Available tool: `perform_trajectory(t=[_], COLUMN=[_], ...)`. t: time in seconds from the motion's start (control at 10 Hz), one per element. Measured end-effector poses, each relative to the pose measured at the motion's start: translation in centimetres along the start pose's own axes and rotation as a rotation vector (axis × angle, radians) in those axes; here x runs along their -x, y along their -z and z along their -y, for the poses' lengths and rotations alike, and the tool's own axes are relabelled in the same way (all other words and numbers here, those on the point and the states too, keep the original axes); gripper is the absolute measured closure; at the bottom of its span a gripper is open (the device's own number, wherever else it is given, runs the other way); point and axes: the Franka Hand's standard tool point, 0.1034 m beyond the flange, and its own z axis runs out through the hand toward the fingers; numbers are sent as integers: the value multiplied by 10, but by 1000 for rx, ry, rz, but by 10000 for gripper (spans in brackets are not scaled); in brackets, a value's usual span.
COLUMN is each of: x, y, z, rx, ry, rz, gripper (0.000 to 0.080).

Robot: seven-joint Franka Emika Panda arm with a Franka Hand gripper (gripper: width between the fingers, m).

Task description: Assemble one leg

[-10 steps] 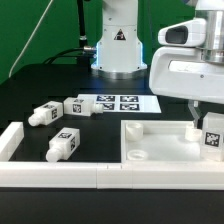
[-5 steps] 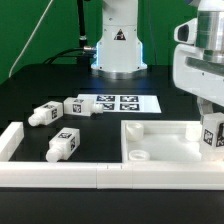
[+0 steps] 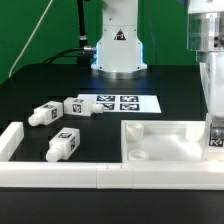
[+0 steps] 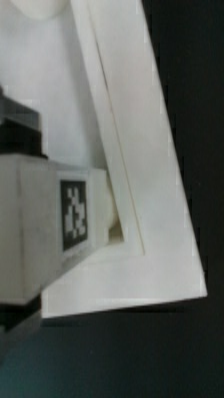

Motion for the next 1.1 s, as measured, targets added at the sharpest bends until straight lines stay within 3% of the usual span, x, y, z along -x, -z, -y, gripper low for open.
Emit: perform_trajectory(t=[0.7,0.8,0.9,1.0,1.1], x=[-8,-8,-8,-6,2], y=[1,0,-1,1,10], z=[2,2,2,1,-1], rx=[4,5,5,4,-1], ry=[-206,-199,-199,-194,-180], rz=[38,37,37,39,50], gripper=[512,455,319,319,188])
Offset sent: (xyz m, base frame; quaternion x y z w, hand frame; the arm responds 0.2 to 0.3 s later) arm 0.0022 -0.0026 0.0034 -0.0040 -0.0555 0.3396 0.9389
